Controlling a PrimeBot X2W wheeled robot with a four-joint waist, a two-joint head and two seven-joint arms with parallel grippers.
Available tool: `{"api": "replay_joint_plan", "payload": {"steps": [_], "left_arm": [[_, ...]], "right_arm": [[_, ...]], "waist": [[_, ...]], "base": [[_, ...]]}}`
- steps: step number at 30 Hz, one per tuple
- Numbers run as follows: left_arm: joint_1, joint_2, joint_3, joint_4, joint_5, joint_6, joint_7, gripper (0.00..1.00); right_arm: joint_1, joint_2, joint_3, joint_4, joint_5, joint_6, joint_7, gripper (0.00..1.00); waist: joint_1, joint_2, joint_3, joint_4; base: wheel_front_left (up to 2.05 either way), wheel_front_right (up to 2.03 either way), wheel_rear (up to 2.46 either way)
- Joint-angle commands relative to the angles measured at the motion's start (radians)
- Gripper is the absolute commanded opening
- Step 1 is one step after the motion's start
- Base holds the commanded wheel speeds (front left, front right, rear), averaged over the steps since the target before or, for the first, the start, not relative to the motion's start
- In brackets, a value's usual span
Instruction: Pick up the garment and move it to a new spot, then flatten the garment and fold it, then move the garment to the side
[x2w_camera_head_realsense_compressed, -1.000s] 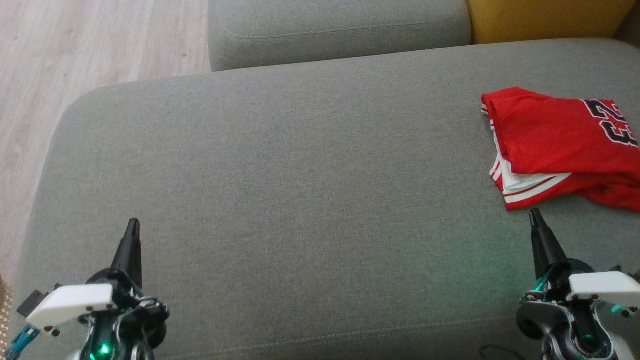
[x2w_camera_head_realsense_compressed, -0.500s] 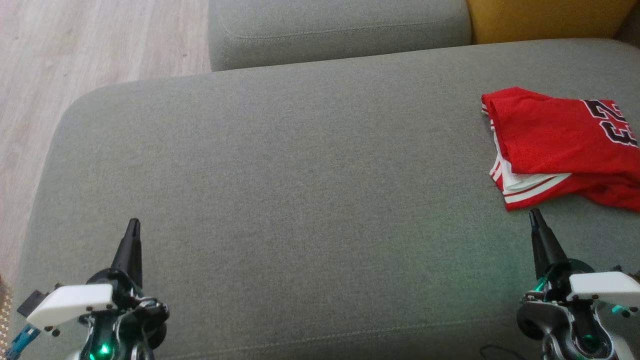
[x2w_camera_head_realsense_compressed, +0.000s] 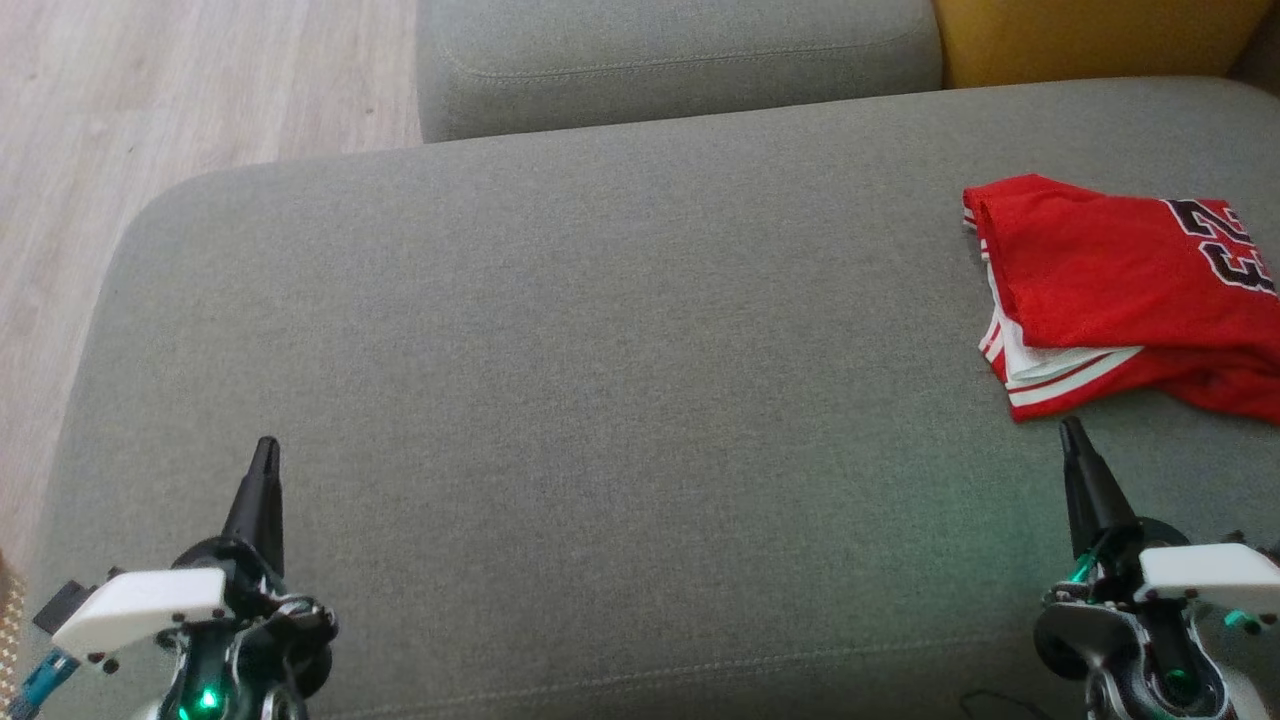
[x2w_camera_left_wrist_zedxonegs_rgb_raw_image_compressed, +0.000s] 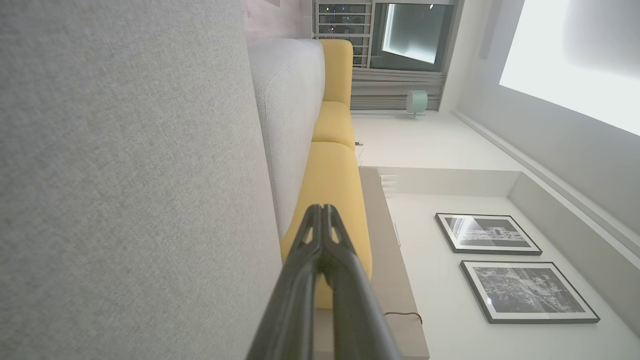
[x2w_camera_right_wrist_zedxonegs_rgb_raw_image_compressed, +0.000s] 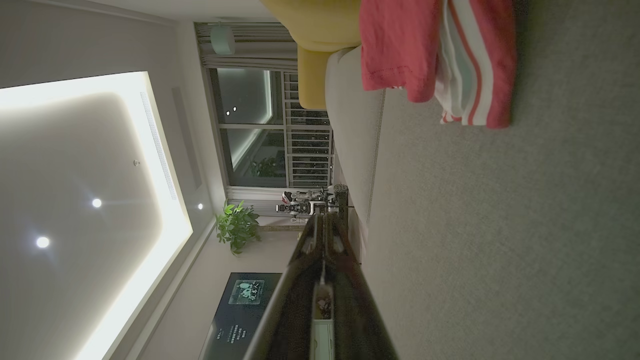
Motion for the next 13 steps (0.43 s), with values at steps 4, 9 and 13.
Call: {"api": "replay_joint_plan", "payload": {"steps": [4,9,13], "left_arm": [[-0.053,0.007,0.041,-0.026,0.010,-0.007,0.007,0.00],[-0.053,0.006,0.042,-0.026,0.010,-0.007,0.008,0.00],[-0.053,0.005,0.043,-0.026,0.011,-0.007,0.009,0.00]], "right_arm": [[-0.050,-0.005,0.017,-0.032,-0.005,0.000,0.008,0.00],[-0.050,-0.005,0.016,-0.032,-0.005,0.000,0.008,0.00],[-0.050,-0.005,0.016,-0.032,-0.006,0.000,0.009,0.00]], "waist": [[0.0000,0.0000,0.000,0.000],[0.0000,0.0000,0.000,0.000],[0.0000,0.0000,0.000,0.000]], "base": [[0.00,0.00,0.00],[0.00,0.00,0.00],[0.00,0.00,0.00]]}}
